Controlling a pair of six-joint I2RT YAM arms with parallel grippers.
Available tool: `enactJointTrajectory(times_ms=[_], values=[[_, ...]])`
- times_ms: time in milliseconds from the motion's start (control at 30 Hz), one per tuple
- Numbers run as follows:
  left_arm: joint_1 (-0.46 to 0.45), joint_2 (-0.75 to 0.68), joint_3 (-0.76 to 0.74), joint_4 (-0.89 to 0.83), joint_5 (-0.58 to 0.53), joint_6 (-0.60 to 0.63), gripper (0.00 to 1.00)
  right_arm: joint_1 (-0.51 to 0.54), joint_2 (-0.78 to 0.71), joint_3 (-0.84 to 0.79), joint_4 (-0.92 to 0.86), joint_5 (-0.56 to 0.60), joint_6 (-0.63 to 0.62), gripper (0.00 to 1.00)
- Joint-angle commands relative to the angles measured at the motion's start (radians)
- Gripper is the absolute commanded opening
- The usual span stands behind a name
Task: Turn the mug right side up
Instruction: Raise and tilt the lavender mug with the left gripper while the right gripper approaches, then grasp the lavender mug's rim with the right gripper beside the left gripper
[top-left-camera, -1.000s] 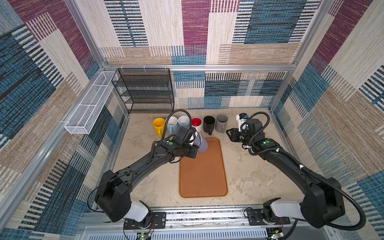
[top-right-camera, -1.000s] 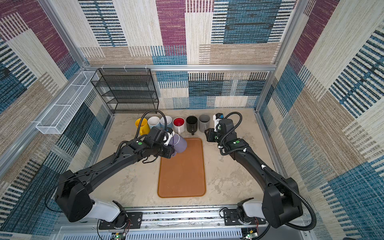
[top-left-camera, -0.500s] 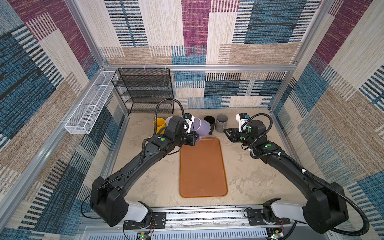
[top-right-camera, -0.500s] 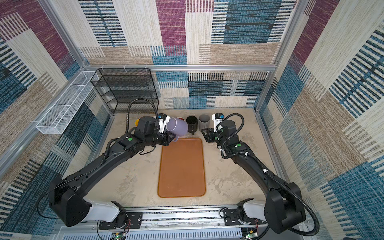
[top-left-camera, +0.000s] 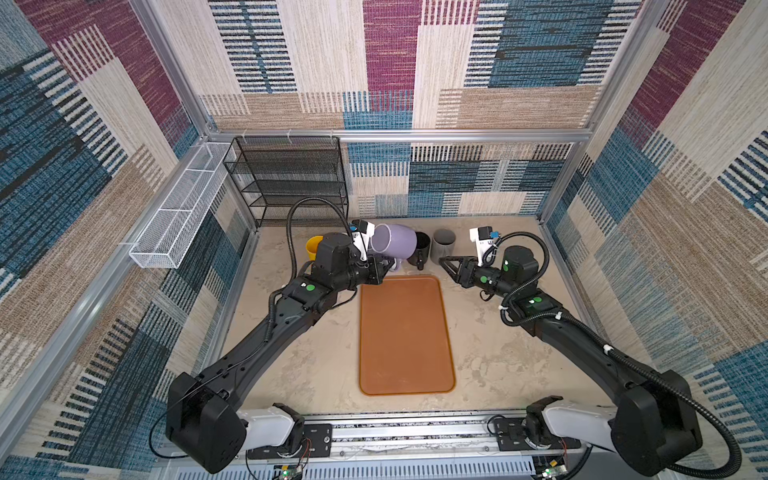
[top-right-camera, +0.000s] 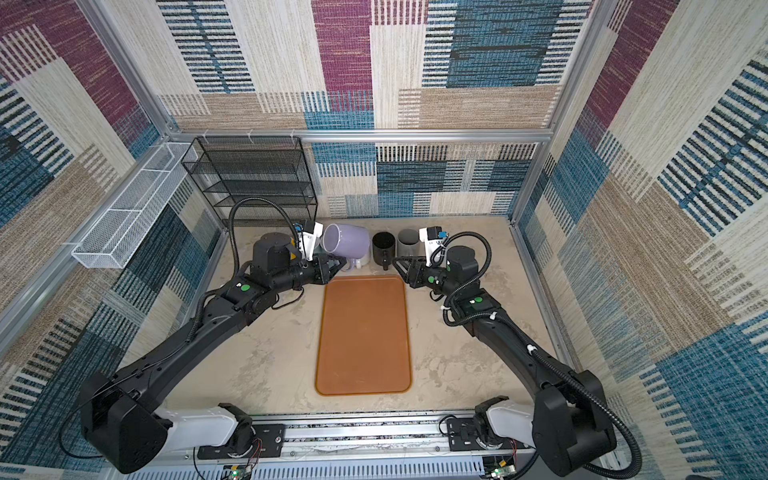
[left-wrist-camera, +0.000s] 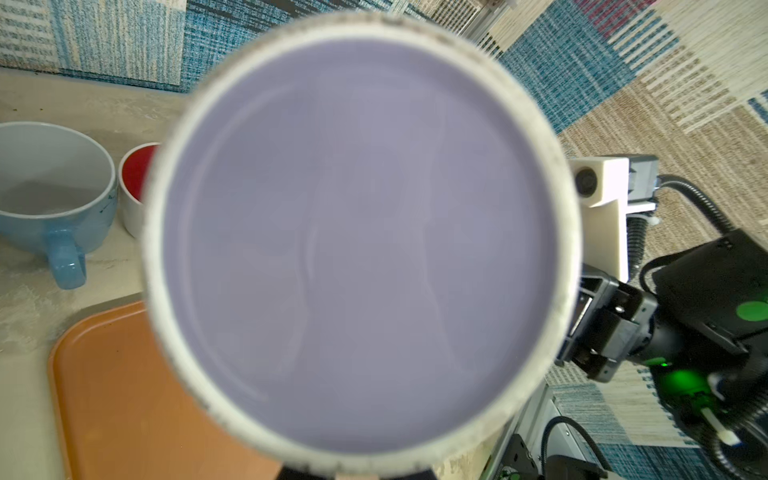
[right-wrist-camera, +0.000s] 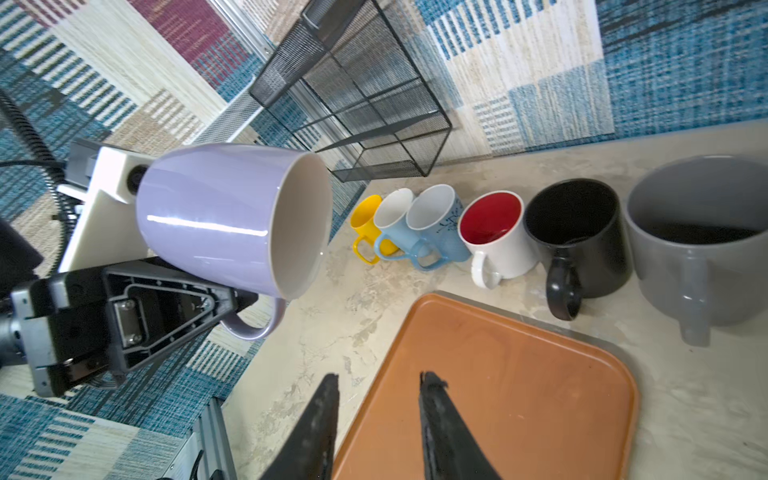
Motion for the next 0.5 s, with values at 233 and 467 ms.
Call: enactJointTrajectory(times_ms=[233,467], values=[[0.007,-0.066,-0.076,0.340,0.103,-0.106,0.00,0.067,0.034,0.006,0.209,-0.092,0.075,0.39],[0.006,-0.082,-0.118,0.476,0.209,-0.123,0.00,0.103,0.052,0.015,0.285,-0.130,0.098,0.41]])
